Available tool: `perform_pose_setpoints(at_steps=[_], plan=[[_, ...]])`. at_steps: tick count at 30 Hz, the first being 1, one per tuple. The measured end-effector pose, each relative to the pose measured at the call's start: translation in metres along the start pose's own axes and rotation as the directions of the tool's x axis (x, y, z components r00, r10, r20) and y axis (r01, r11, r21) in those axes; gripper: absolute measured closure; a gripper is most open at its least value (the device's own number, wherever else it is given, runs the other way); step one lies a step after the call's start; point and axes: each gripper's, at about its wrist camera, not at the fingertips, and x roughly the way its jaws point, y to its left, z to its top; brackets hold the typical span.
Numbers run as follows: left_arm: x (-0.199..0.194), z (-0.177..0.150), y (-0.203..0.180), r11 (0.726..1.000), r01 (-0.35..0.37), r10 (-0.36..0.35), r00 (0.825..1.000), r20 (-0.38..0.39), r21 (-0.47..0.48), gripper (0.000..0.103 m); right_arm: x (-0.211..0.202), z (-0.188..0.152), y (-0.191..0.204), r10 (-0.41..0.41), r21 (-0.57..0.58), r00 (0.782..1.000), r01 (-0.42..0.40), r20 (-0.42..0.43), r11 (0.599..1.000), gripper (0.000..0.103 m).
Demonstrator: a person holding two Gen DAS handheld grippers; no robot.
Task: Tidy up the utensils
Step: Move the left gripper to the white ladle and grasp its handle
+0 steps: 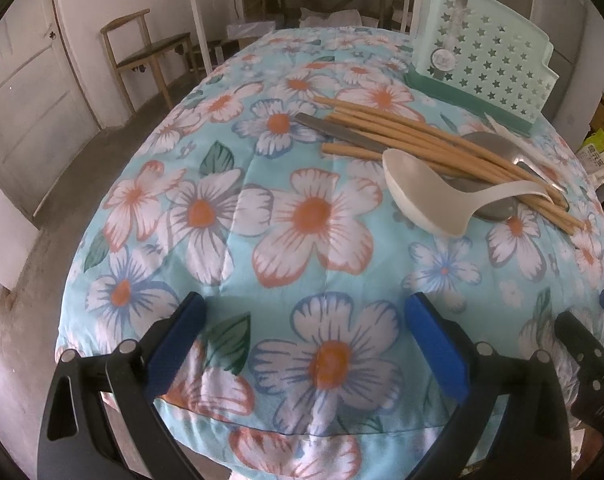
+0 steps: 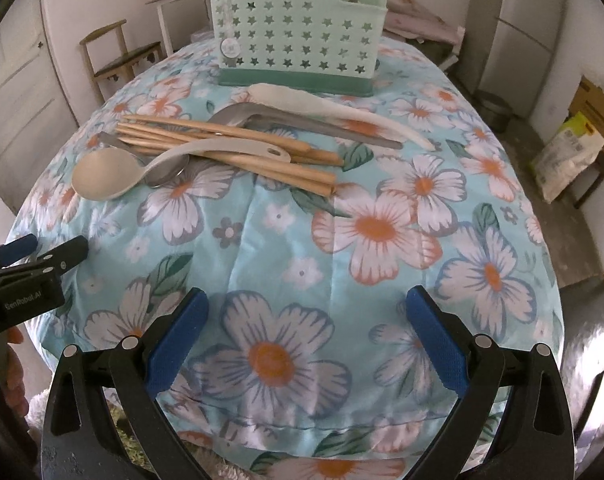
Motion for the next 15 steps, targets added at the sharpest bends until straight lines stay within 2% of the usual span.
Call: perform_pose_setpoints(at_steps=[6,10,13,15], plan=[[-0.005,0.004,0.006,0.999,0.031,-0.031,1.000,-0.005,0.032,0.004,0.001,-0.002,-0.004,0.025,0.000,1.000,-0.025,0.008,1.000,0.008],[-0.023,0.010,0.014,0.996,0.069,-0.073,0.993,0.094,0.048,0.008,0.001,-0.004,-0.007,0.047,0.004,0.999,-0.048,0.020,0.999,0.008],[-0.034,0.018,0.018,0.989,0.139,-0.144,0.978,0.153,0.044,0.017,-0.001,-0.005,-0.008,0.065,0.008,0.998,-0.066,0.027,0.998,0.008],[-0.035,0.025,0.021,0.975,0.223,-0.223,0.963,0.154,0.019,0.024,-0.005,-0.005,-0.011,0.094,0.021,0.995,-0.095,0.036,0.995,0.008]])
